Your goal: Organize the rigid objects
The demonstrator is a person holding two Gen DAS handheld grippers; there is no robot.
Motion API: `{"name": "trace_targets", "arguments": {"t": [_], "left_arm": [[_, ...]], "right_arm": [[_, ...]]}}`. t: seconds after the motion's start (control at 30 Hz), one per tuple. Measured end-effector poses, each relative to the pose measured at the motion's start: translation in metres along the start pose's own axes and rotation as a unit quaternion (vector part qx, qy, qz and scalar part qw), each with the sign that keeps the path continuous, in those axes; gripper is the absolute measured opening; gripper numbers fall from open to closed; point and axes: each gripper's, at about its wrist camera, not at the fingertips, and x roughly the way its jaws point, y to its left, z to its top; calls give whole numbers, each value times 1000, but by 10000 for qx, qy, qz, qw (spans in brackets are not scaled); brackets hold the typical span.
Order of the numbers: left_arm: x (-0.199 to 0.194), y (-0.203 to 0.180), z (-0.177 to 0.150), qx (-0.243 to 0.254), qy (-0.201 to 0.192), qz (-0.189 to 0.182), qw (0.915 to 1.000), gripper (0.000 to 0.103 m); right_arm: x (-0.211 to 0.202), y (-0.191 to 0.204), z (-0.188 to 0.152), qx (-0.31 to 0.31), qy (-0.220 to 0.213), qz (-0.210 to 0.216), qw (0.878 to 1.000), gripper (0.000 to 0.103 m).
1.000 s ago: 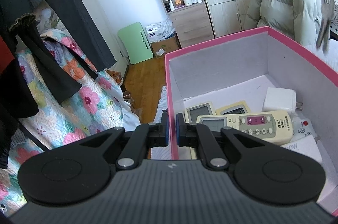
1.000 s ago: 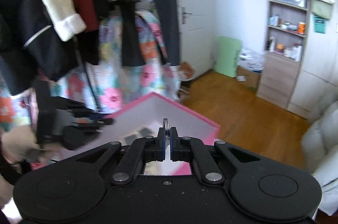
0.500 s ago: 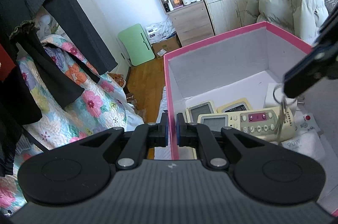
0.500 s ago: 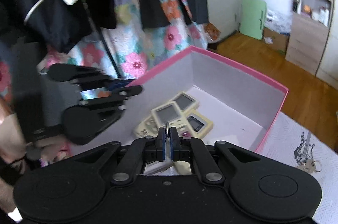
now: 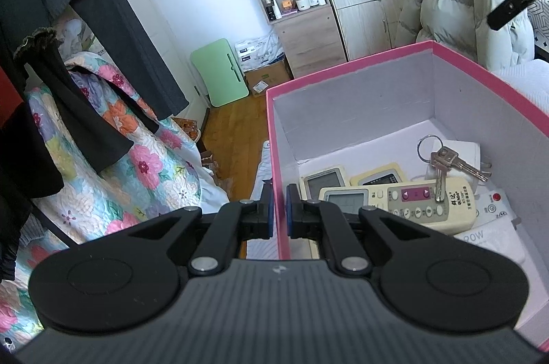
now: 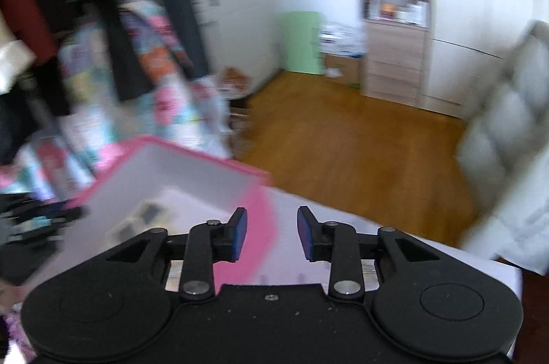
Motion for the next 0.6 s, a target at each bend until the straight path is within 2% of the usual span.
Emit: {"name": "trace_targets", "arguments": {"t": [0.13, 0.3, 0.43, 0.5, 0.53, 0.6], "left_arm": [[0, 0, 0, -6, 0, -2, 10000, 6], [0, 1, 0, -11, -2, -7, 10000, 6], [0, 1, 0, -15, -1, -4, 10000, 6], [0, 1, 0, -6, 1, 2, 10000, 6], [0, 0, 0, -2, 3, 11, 10000, 6], [0, 0, 0, -17, -5, -3, 10000, 6]], "right_arm": [[21, -45, -7, 411, 312, -239, 9984, 39], [50, -75, -23, 781, 796, -175, 9936, 42], [69, -74, -36, 560, 987, 25, 9935, 45], [83, -71, -44, 368, 1125, 151, 9929, 55], [89, -71, -47, 257, 1143, 29, 9931, 56], [95, -70, -50, 94, 879, -162, 9960, 56]]}}
